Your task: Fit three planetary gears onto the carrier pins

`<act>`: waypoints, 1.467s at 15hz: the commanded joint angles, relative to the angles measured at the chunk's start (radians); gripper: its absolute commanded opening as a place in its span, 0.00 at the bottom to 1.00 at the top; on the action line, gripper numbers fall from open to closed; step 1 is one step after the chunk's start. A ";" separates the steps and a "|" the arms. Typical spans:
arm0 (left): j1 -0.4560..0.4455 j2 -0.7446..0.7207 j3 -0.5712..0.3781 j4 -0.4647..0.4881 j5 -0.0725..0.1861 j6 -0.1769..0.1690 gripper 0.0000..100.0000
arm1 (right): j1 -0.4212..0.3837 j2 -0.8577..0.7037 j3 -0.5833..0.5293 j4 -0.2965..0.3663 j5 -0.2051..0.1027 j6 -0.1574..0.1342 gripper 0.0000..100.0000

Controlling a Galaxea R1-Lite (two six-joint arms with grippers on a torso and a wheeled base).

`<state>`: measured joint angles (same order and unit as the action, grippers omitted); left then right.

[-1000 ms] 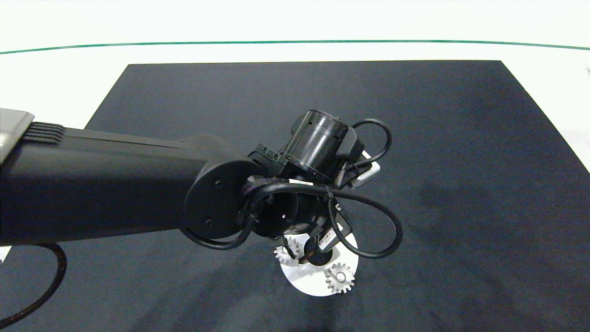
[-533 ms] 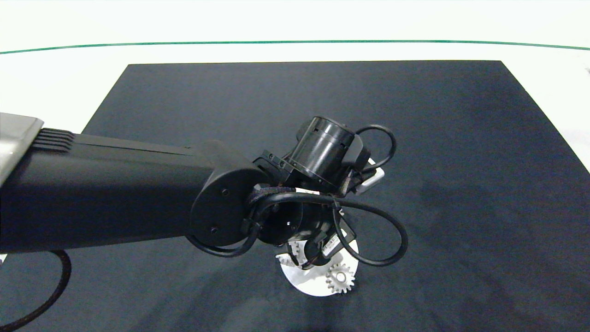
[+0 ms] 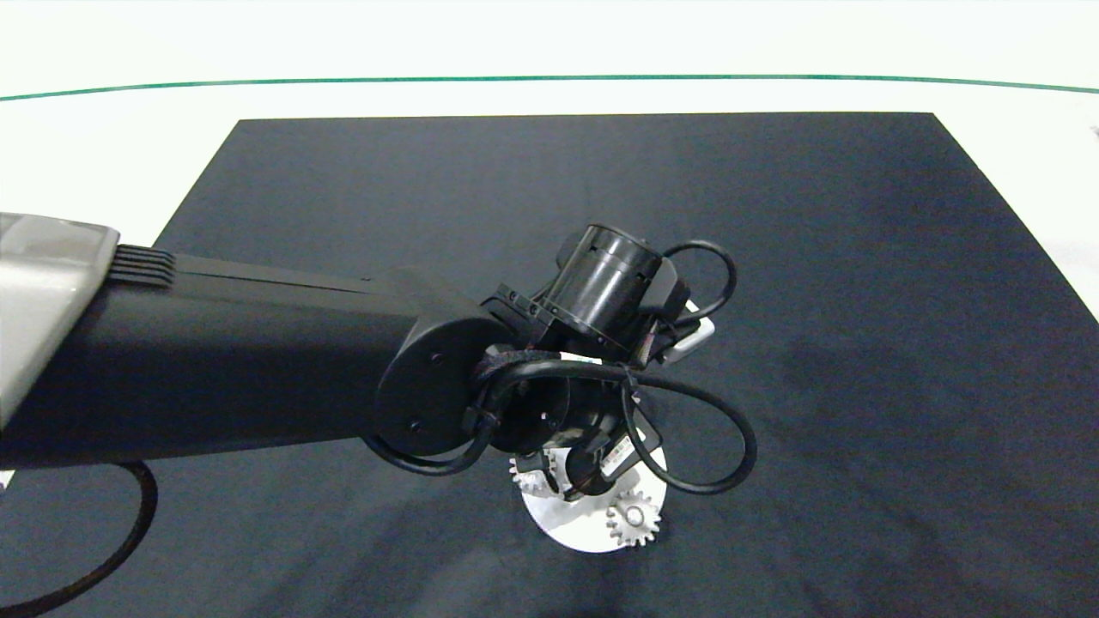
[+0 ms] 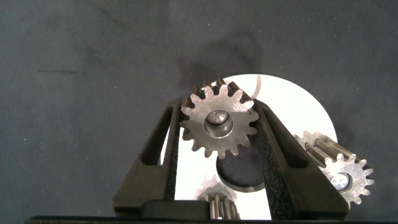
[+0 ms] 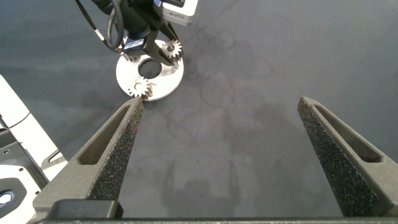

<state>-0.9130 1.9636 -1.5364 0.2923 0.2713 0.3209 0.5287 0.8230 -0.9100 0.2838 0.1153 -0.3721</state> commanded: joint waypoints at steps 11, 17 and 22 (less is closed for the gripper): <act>-0.001 -0.003 -0.001 -0.001 0.028 -0.008 1.00 | 0.000 0.007 0.000 0.001 0.001 -0.002 1.00; 0.171 -0.410 0.240 -0.007 0.054 -0.043 1.00 | -0.015 0.004 0.039 0.005 -0.009 -0.004 1.00; 0.560 -0.871 0.601 -0.200 0.051 -0.052 1.00 | -0.273 -0.035 0.137 0.000 -0.059 -0.005 1.00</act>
<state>-0.5383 1.3513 -1.1087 0.1683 0.3185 0.2736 0.3202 0.8157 -0.8119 0.2828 0.0717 -0.3747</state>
